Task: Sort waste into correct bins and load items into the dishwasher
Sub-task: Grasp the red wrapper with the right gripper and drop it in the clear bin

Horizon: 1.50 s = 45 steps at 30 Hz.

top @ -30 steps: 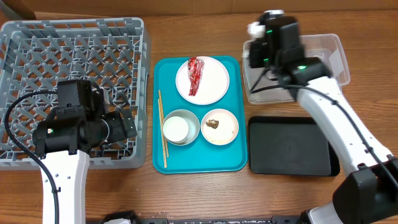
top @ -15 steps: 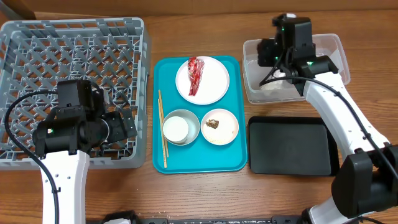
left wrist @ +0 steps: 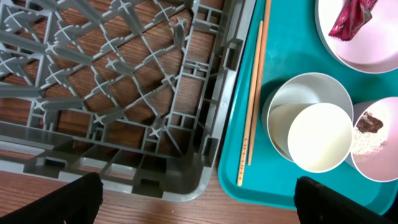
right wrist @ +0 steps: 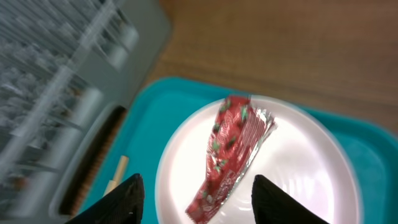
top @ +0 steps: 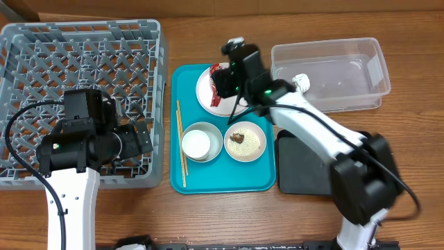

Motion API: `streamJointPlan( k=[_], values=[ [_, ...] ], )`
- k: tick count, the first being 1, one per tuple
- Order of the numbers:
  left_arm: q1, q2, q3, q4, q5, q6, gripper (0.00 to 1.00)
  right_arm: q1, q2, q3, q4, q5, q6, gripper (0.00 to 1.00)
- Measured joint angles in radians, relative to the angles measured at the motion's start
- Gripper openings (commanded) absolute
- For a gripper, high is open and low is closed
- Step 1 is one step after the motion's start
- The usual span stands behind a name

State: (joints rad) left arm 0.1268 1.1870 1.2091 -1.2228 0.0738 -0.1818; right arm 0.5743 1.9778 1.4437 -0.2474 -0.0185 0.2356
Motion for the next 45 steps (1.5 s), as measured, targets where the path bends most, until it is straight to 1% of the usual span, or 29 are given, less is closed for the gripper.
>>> streamJointPlan(
  k=[4,7,11,13,14,17,19,21,24,25,28,32,35,38,41,42,43,45],
  values=[
    [0.0,0.0,0.0,0.0,0.0,0.0,1.0,0.003,0.116,0.0,0.038,0.021,0.016,0.58],
    [0.0,0.0,0.0,0.0,0.0,0.0,1.0,0.003,0.159,0.0,0.049,0.026,0.047,0.62],
    [0.0,0.0,0.0,0.0,0.0,0.0,1.0,0.003,0.192,0.0,0.053,0.024,0.091,0.61],
    [0.0,0.0,0.0,0.0,0.0,0.0,1.0,0.003,0.199,0.0,0.052,0.017,0.104,0.54],
    [0.0,0.0,0.0,0.0,0.0,0.0,1.0,0.003,0.2,0.0,0.052,0.014,0.111,0.44],
    [0.0,0.0,0.0,0.0,0.0,0.0,0.99,0.003,0.2,0.0,0.034,0.005,0.126,0.25],
    [0.0,0.0,0.0,0.0,0.0,0.0,1.0,0.003,0.2,0.0,0.016,0.001,0.131,0.15],
    [0.0,0.0,0.0,0.002,0.0,0.0,1.0,0.003,0.2,0.0,0.007,-0.001,0.144,0.14],
    [0.0,0.0,0.0,0.003,0.0,0.0,1.0,0.003,0.2,0.004,-0.018,-0.001,0.151,0.05],
    [0.0,0.0,0.0,0.003,0.0,0.0,1.0,0.003,0.199,0.007,-0.031,0.0,0.153,0.04],
    [0.0,0.0,0.0,0.003,0.0,0.0,1.0,-0.002,0.178,0.01,-0.092,0.012,0.157,0.04],
    [0.0,0.0,0.0,0.003,0.0,0.0,1.0,-0.035,0.077,0.01,-0.174,0.078,0.156,0.04],
    [0.0,0.0,0.0,0.003,0.0,0.0,1.0,-0.094,-0.071,0.011,-0.237,0.132,0.156,0.04],
    [0.0,0.0,0.0,0.003,0.0,0.0,1.0,-0.192,-0.233,0.037,-0.35,0.174,0.164,0.04],
    [0.0,0.0,0.001,0.003,0.0,0.0,1.0,-0.286,-0.288,0.063,-0.512,0.196,0.226,0.04],
    [0.0,0.0,0.001,0.003,0.0,0.0,1.0,-0.301,-0.288,0.062,-0.536,0.2,0.235,0.04],
    [0.0,0.0,0.001,0.003,0.0,0.0,1.0,-0.324,-0.277,0.061,-0.57,0.202,0.253,0.07],
    [0.0,0.0,0.001,0.003,0.0,0.0,1.0,-0.356,-0.243,0.057,-0.594,0.201,0.273,0.25]
  ],
)
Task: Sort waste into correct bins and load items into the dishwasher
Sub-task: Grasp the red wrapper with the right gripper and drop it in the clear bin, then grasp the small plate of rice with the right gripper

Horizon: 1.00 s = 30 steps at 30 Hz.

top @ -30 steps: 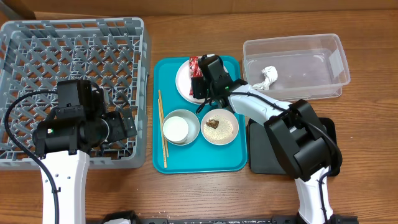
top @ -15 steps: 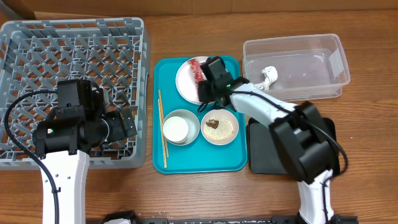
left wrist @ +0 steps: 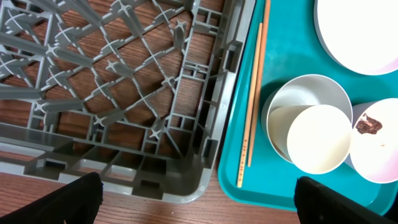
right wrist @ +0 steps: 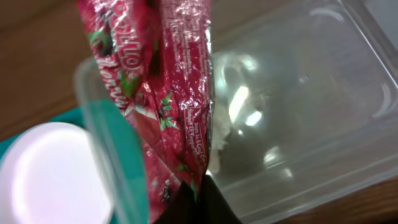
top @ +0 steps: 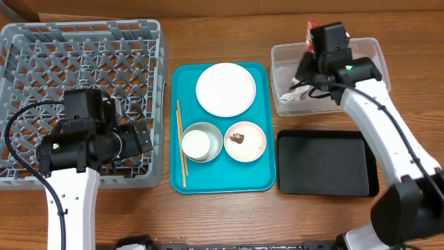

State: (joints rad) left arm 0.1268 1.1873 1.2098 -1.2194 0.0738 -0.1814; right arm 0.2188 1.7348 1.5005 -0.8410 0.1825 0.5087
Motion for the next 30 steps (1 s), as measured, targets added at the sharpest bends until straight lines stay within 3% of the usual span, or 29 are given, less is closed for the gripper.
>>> streamJointPlan(
  k=[2,10,16,20,27,30],
  values=[
    [0.0,0.0,0.0,0.0,0.0,0.0,1.0,-0.017,0.031,-0.005,-0.005,-0.006,0.01,0.33],
    [0.0,0.0,0.0,0.0,0.0,0.0,1.0,-0.056,-0.002,-0.006,-0.039,-0.029,-0.026,0.38],
    [0.0,0.0,0.0,0.0,0.0,0.0,1.0,-0.118,-0.214,0.024,-0.199,-0.129,-0.139,0.38],
    [0.0,0.0,0.0,0.001,0.0,0.0,1.0,-0.136,-0.336,0.023,-0.329,-0.203,-0.224,0.5],
    [0.0,0.0,0.001,0.008,0.0,0.0,1.0,-0.013,-0.502,-0.214,-0.255,-0.342,-0.386,0.66],
    [0.0,0.0,0.002,0.012,0.0,0.0,1.0,0.098,-0.558,-0.314,-0.171,-0.408,-0.453,0.65]
  ],
)
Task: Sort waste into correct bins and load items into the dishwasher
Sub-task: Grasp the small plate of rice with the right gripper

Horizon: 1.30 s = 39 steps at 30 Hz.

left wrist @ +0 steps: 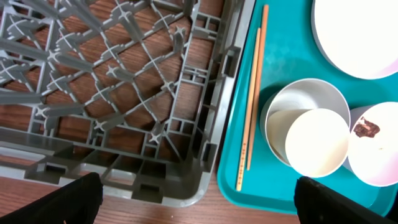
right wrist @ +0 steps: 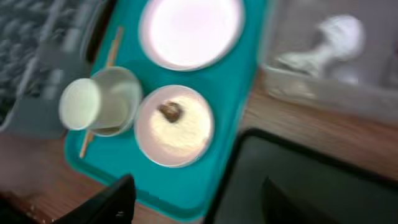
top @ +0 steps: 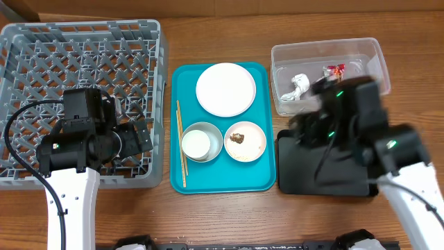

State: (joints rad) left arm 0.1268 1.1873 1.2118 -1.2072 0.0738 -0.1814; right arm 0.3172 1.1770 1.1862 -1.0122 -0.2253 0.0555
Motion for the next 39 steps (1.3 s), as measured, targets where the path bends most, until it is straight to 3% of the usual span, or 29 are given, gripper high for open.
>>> streamJointPlan(
  k=[4,7,15,23,28,30,36,39],
  values=[
    [0.0,0.0,0.0,0.003,0.0,0.0,1.0,0.147,0.014,-0.078,0.137,-0.037,-0.045,0.6],
    [0.0,0.0,0.0,0.003,0.0,0.0,1.0,0.254,0.106,-0.097,0.222,-0.049,-0.06,0.54],
    [0.0,0.0,0.0,0.003,0.0,0.0,1.0,0.418,0.396,-0.1,0.354,-0.041,-0.002,0.51],
    [0.0,0.0,0.0,0.003,0.0,0.0,1.0,0.446,0.567,-0.103,0.441,0.031,0.061,0.27],
    [0.0,0.0,0.0,0.003,0.0,0.0,1.0,0.449,0.602,-0.103,0.448,0.052,0.076,0.25],
    [0.0,0.0,0.0,0.003,0.0,0.0,1.0,0.45,0.613,-0.103,0.447,0.057,0.084,0.15],
    [0.0,0.0,0.0,0.003,0.0,0.0,1.0,0.451,0.618,-0.109,0.458,0.08,0.104,0.04],
    [0.0,0.0,0.0,0.003,0.0,0.0,1.0,0.45,0.606,-0.091,0.406,0.094,0.105,0.04]
  ],
)
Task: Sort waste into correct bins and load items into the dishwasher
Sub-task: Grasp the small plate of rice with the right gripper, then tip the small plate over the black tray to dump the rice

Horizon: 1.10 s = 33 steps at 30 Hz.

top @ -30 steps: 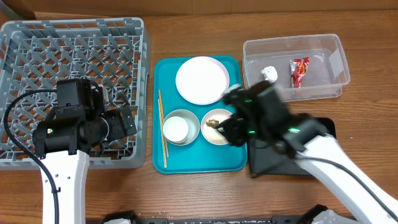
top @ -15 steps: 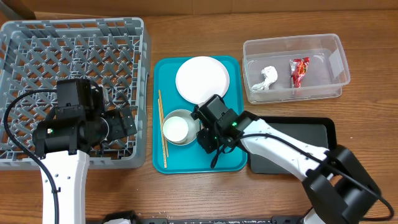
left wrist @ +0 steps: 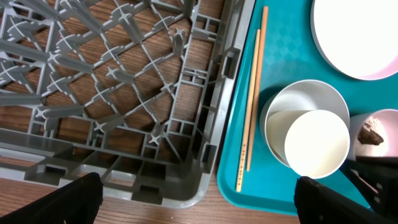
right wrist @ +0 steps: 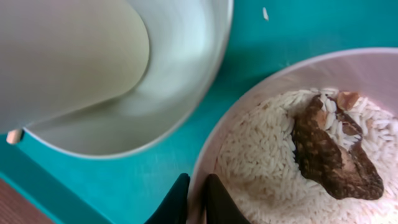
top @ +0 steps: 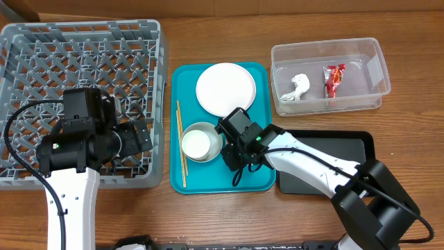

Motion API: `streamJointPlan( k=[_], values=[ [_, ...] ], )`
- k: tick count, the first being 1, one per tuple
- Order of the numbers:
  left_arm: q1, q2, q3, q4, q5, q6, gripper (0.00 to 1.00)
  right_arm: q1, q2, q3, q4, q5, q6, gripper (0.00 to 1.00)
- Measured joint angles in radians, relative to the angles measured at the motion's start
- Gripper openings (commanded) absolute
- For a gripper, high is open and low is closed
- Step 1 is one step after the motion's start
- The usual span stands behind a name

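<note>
My right gripper [right wrist: 198, 200] is shut on the near rim of the pink bowl [right wrist: 267, 155] of rice, which holds a brown scrap of food [right wrist: 329, 149]. In the overhead view this gripper [top: 236, 149] covers most of that bowl on the teal tray [top: 208, 182]. Beside it a white bowl [top: 200, 142] holds a tipped paper cup [left wrist: 316, 143]. A white plate [top: 225, 89] and chopsticks [top: 180, 142] also lie on the tray. The red wrapper [top: 333, 76] lies in the clear bin [top: 374, 66]. My left gripper [left wrist: 198, 186] hangs open over the rack's near corner.
The grey dish rack [top: 76, 42] fills the left of the table. A black bin [top: 326, 173] lies right of the tray, partly under my right arm. A crumpled white napkin [top: 298, 85] sits in the clear bin beside the wrapper.
My right gripper was open over the black bin and tray edge; now it is low on the tray and shut on the rice bowl's rim. The left arm has not moved.
My right gripper stood open over the red wrapper on the white plate. Then it held the wrapper above the clear bin. Then the wrapper lay in the bin and the gripper was back near the tray. Now it grips the rice bowl.
</note>
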State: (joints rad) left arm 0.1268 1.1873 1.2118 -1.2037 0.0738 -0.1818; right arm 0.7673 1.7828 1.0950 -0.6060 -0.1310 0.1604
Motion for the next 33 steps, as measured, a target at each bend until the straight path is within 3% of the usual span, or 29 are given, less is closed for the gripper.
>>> streamJointPlan(
  k=[8,14,20,33],
  values=[
    [0.0,0.0,0.0,0.0,0.0,0.0,1.0,-0.051,-0.118,0.125,-0.185,0.034,0.056,0.04],
    [0.0,0.0,0.0,0.0,0.0,0.0,1.0,-0.229,-0.348,0.178,-0.278,0.023,0.187,0.04],
    [0.0,0.0,0.0,0.0,0.0,0.0,1.0,-0.38,-0.37,0.169,-0.4,-0.054,0.25,0.04],
    [0.0,0.0,0.0,0.0,0.0,0.0,1.0,-0.673,-0.366,-0.163,-0.216,-0.497,0.185,0.04]
  ],
)
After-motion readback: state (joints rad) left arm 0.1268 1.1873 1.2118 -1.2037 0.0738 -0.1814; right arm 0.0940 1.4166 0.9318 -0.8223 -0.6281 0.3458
